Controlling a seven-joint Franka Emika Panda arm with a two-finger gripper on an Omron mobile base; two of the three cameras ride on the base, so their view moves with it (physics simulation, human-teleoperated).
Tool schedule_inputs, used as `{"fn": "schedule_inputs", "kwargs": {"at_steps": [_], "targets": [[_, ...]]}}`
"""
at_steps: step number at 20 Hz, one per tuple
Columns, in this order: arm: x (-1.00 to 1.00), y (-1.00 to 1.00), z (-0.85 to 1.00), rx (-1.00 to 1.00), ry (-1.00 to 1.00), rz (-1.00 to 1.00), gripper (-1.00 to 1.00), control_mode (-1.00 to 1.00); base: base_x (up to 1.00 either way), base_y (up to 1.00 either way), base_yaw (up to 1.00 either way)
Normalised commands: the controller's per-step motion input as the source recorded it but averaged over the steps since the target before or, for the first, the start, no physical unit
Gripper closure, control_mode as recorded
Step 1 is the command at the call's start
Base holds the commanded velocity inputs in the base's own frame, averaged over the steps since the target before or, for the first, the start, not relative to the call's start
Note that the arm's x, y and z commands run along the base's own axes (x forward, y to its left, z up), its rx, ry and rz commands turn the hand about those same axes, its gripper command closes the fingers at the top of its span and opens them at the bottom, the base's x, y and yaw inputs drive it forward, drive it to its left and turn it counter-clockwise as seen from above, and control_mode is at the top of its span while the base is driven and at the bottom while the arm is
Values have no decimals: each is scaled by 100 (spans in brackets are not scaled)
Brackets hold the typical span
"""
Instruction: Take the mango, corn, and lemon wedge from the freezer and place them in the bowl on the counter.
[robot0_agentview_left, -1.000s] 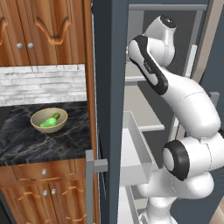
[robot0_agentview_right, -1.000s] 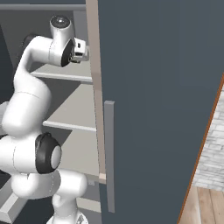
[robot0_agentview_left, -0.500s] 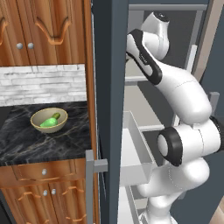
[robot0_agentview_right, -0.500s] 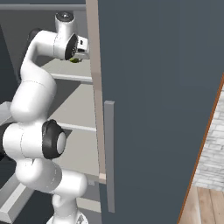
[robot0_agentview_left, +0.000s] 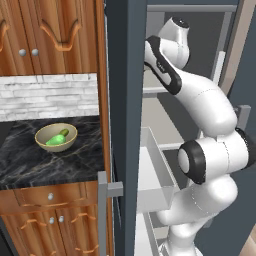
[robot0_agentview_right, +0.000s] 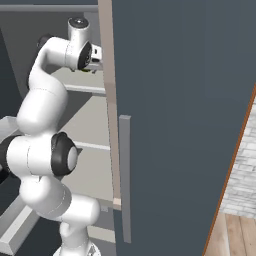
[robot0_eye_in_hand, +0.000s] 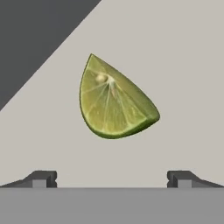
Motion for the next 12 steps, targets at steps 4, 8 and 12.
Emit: {"fn": "schedule_inputs", "kwargs": {"at_steps": [4, 8, 12], "targets": [[27, 0, -6, 0, -3, 3, -100, -100, 0, 0, 0], [36, 5, 0, 0, 0, 2, -100, -100, 0, 0, 0], [41, 11, 0, 0, 0, 0, -100, -100, 0, 0, 0]]}}
